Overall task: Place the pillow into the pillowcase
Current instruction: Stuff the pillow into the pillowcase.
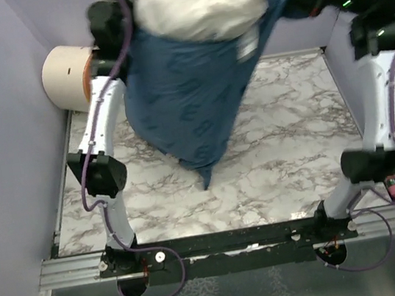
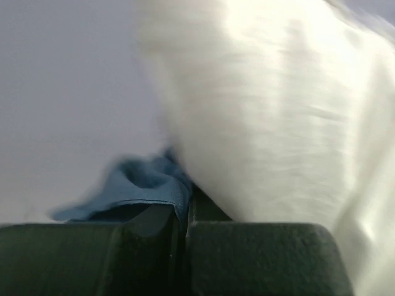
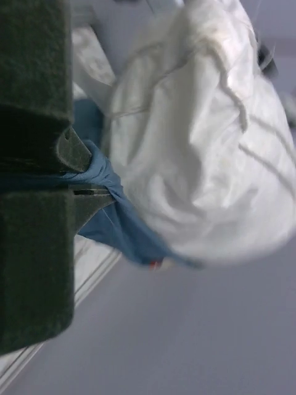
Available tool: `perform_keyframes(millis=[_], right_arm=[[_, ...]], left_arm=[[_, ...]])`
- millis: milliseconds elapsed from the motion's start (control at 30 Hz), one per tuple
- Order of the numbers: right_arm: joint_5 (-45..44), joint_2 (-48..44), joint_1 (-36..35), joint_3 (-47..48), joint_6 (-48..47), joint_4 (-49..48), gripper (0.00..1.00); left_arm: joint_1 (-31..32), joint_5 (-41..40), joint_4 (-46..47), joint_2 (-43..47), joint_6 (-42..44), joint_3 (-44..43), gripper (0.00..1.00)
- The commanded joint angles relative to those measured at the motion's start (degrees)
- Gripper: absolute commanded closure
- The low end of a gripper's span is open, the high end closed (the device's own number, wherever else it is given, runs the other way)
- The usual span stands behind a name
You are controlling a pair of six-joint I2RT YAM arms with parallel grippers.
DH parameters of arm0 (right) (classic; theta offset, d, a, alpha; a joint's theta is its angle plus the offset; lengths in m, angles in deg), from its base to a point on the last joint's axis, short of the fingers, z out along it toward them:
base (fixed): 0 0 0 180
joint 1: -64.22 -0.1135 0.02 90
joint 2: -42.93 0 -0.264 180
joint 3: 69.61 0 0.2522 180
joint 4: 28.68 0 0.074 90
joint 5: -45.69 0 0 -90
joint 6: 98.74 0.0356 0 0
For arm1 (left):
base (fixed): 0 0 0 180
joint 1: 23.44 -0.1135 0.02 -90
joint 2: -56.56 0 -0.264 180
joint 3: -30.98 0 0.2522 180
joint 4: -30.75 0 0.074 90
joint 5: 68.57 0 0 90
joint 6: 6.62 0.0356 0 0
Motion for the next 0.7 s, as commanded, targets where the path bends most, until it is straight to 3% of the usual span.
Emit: perform_keyframes(millis=[0,67,133,167,233,300,367,400,467,500,567,600,667], right_arm=[[3.56,10.67,30.71,16.66,31.39,-30.18,1.0],[6.79,9.68,28.24,13.33,30.18,-31.65,1.0],[6.23,3.46,18.01,7.98,16.55,-22.43,1.0],[3.38,-0.47,10.17,5.39,7.44,-16.07,1.0],[0.2,-4.55,-3.9,4.62,-1.2,-6.6,1.0],[-0.44,-4.96,-8.54,7.66,-1.02,-3.45,1.0],[-5.98,-5.11,-6.95,11.03,-5.51,-1.09,1.0],[-5.07,-4.09,-1.66,12.88,-2.89,-1.84,1.0],[2.57,-1.44,17.39,9.92,18.54,-21.71,1.0],[3.24,2.48,24.25,10.82,25.33,-28.83,1.0],[2.79,8.8,30.16,17.9,28.5,-28.91,1.0],[2.95,9.51,30.72,17.66,29.84,-30.58,1.0],[5.95,7.66,27.85,13.98,28.17,-30.45,1.0]], left_arm=[[28.88,-0.23,15.67,21.78,16.07,18.84,1.0],[29.79,-3.76,15.26,25.89,17.75,22.2,1.0],[24.13,-5.81,14.12,24.05,15.57,19.53,1.0],[19.66,-4.9,13.81,20.97,11.65,15.41,1.0],[12.89,-5.09,10.89,12.63,7.04,3.13,1.0],[8.13,-4.51,9.07,4.69,1.57,-9.34,1.0],[6.41,-2.02,7.2,-0.04,-2.98,-18.65,1.0],[8.11,0.63,5.97,-0.17,-3.0,-20.35,1.0],[17.14,4.3,1.73,3.82,4.52,-18.07,1.0],[24.01,4.75,2.11,7.68,10.25,-12.34,1.0],[35.12,2.24,13.17,18.77,18.99,8.59,1.0],[37.02,0.48,15.47,21.71,20.52,15.63,1.0],[34.39,-3.06,13.4,24.73,22.09,18.48,1.0]])
